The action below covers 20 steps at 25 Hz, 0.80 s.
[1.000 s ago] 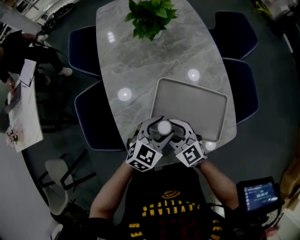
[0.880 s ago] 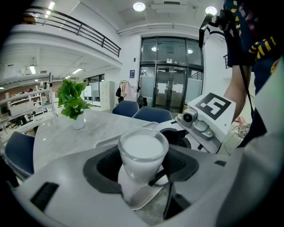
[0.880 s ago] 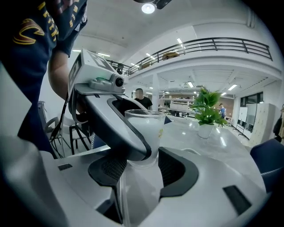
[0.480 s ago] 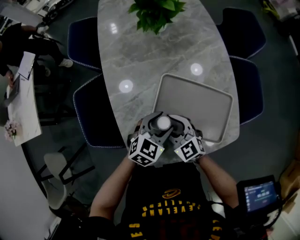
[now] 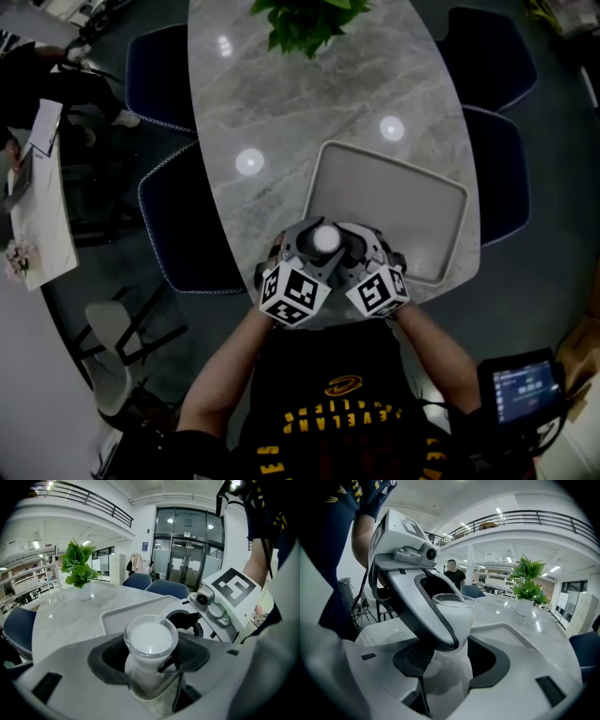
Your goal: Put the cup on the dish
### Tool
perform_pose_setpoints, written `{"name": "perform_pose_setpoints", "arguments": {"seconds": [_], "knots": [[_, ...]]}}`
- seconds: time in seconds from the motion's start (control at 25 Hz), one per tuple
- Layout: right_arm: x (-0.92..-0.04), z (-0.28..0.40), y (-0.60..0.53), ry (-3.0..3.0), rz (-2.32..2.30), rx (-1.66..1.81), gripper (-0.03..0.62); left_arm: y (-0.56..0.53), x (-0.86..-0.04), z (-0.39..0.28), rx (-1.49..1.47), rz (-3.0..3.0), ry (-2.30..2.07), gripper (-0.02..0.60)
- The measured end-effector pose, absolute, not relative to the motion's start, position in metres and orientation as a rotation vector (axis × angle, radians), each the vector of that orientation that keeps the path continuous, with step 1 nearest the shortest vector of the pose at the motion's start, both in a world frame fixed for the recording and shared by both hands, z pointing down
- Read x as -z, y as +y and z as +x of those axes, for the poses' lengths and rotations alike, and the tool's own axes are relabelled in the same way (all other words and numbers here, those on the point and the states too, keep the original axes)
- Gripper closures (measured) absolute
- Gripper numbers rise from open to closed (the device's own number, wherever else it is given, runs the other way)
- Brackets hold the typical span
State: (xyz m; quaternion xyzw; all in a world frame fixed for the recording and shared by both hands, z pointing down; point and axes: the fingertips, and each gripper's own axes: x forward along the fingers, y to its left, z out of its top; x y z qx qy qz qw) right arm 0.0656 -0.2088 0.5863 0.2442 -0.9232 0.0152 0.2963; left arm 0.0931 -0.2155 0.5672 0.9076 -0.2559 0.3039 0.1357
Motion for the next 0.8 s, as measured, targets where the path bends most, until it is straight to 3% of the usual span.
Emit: {"name": "perform_pose_setpoints", "arguments": {"seconds": [0.8], "knots": [[-0.607, 0.077, -0.204, -2.299, 0.578, -0.018, 0.367, -0.211, -0.589, 0.102, -0.941, 2.584, -0.737, 0.319]]}}
